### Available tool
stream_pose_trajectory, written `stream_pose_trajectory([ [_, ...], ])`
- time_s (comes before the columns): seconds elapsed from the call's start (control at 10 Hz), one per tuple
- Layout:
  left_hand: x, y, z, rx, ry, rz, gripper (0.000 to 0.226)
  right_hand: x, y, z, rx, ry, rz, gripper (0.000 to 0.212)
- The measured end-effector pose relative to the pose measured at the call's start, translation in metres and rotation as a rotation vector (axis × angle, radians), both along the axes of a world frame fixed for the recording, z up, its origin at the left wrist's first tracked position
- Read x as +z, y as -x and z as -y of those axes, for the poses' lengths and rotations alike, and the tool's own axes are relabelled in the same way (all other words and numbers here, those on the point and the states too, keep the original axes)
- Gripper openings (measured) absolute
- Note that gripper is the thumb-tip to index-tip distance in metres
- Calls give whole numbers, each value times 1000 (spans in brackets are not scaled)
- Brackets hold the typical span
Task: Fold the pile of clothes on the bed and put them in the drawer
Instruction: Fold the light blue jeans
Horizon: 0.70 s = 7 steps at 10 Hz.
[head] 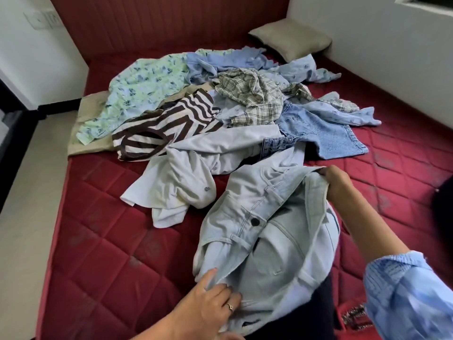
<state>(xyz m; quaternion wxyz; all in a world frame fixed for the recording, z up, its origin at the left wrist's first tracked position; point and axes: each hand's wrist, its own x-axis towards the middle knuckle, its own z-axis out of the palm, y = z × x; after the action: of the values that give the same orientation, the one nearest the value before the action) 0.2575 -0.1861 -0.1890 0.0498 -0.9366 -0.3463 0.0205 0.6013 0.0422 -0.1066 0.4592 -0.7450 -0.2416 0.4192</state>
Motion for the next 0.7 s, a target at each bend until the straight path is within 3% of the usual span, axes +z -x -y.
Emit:
stream_pose_trajectory([
  [0.1,-1,3,0,3,-96,46,40,-5,-13,-14,-273,-59,-191,12],
  [0.2,-5,2,4,16,-64,61,44,12,-6,-10,-421,-97,-296,17],
  [0.3,-1,6,-2,-66,-60,17,31,18,-3,-8,-456,-137,-299,17],
  [0.4,10,13,-7,-103,66,-3,30,17,-6,1,-333,-104,-334,19],
  [0.6,19,18,-6,-205,13,-3,44,23,-20,22,161,35,-472,26],
  [0.7,25,20,-7,-268,11,71,49,19,-26,29,301,22,-416,16],
])
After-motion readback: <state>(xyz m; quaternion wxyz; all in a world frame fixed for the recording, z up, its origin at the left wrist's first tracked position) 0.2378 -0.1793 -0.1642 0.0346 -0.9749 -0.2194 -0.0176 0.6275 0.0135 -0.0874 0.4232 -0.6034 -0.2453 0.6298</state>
